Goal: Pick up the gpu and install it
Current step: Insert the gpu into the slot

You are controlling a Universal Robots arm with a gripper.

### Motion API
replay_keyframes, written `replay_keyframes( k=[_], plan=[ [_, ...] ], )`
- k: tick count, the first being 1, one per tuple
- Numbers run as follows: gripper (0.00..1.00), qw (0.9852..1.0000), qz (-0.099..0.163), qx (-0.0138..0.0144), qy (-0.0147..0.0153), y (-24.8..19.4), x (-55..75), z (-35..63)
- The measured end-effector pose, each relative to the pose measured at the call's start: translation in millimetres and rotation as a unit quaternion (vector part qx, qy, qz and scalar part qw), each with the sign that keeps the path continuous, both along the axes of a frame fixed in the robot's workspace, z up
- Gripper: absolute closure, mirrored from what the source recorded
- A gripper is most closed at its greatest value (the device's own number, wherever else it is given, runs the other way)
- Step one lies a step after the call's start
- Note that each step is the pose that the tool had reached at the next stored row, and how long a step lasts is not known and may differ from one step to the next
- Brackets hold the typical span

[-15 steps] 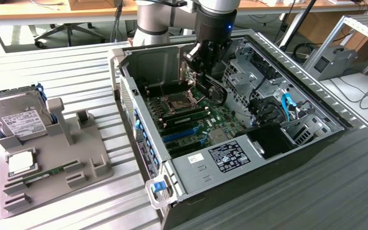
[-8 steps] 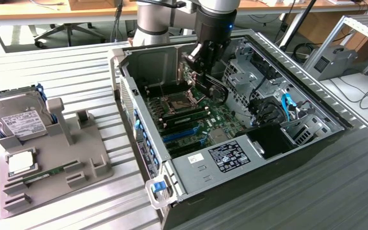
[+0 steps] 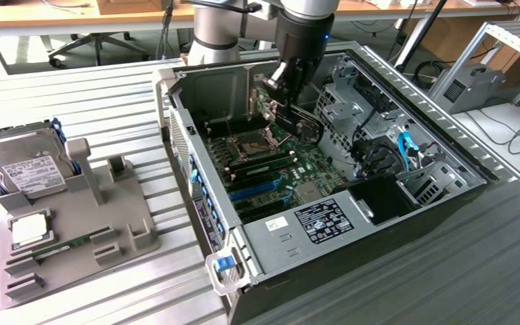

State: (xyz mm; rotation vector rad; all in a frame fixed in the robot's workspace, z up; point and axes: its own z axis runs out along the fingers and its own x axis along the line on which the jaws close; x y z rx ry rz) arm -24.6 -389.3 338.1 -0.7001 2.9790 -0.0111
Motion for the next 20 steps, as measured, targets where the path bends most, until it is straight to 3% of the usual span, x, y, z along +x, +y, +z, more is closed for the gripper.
replay_keyframes(
  k=[11,20],
  plan=[
    [0.74,0.9988,0.049,-0.0001,0.0,1.2,0.0,0.0],
    [0.74,0.9961,0.088,-0.0001,0.0,2.1,0.0,0.0]
  ],
)
